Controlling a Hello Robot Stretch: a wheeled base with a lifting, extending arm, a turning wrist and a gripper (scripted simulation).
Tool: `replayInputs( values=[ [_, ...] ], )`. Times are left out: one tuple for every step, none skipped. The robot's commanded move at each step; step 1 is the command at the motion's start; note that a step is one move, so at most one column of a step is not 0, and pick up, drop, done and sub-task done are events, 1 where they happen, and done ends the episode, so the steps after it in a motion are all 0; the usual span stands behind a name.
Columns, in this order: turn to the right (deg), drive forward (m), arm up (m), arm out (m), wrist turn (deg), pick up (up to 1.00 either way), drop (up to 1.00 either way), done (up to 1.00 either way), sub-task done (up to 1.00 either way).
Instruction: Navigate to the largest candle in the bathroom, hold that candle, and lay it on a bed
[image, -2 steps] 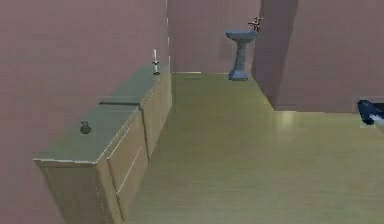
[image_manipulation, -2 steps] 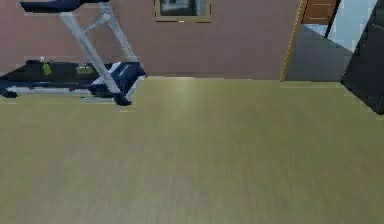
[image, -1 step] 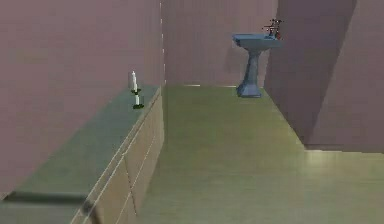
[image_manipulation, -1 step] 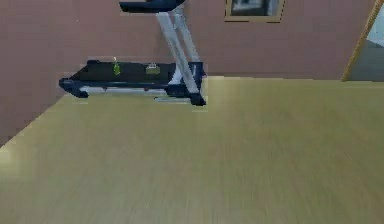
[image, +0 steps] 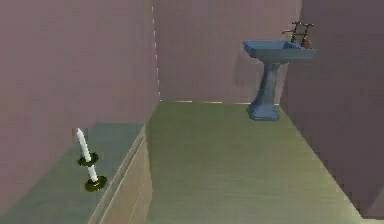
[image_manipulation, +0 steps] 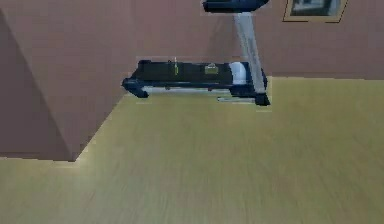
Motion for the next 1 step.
replayInputs(
  values=[
    [-45.0,0.00,0.00,0.00,0.0,0.00,0.00,0.00,0.00]
  ],
)
